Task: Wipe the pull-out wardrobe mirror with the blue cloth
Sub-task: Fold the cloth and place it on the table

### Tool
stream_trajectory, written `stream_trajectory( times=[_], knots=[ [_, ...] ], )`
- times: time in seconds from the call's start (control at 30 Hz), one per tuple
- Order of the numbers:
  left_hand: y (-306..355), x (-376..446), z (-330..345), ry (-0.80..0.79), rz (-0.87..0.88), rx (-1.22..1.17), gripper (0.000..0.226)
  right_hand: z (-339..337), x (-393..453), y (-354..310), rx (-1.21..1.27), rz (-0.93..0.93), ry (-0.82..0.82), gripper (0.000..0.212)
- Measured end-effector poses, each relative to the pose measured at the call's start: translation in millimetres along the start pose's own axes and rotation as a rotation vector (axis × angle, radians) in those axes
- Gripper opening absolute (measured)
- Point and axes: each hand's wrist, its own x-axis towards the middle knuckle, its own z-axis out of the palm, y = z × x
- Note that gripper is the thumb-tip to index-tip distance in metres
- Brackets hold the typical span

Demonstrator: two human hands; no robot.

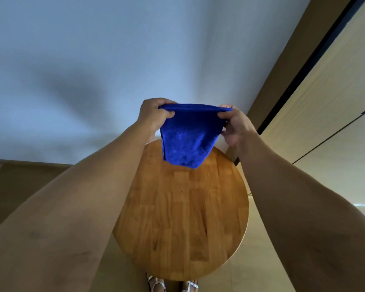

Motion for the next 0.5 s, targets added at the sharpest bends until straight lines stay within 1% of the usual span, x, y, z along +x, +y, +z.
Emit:
stream_trajectory(
  times=[0.1, 0.17, 0.23, 0.3, 0.4, 0.5],
  knots=[
    [-3, -9, -3, -0.051, -0.039, -0.036, 0.033, -4, -6, 3, -0.030, -0.005, -0.044, 0.030],
    [-24, -20, -3, -0.110, -0.108, -0.013, 0.028, -11, -12, 21, -0.112, 0.016, -0.079, 0.032],
    [-58, -33, -1, -0.173, -0.186, 0.101, 0.029, -24, -17, 52, -0.353, 0.063, -0.078, 0.031],
    [-102, -48, 3, -0.250, -0.284, 0.282, 0.032, -38, -23, 91, -0.629, 0.134, -0.062, 0.023],
    [-168, -73, 12, -0.365, -0.433, 0.426, 0.033, -57, -29, 151, -0.828, 0.255, -0.069, 0.021],
    [-217, -97, 19, -0.499, -0.535, 0.519, 0.033, -76, -32, 198, -0.999, 0.327, -0.172, 0.026]
  ],
)
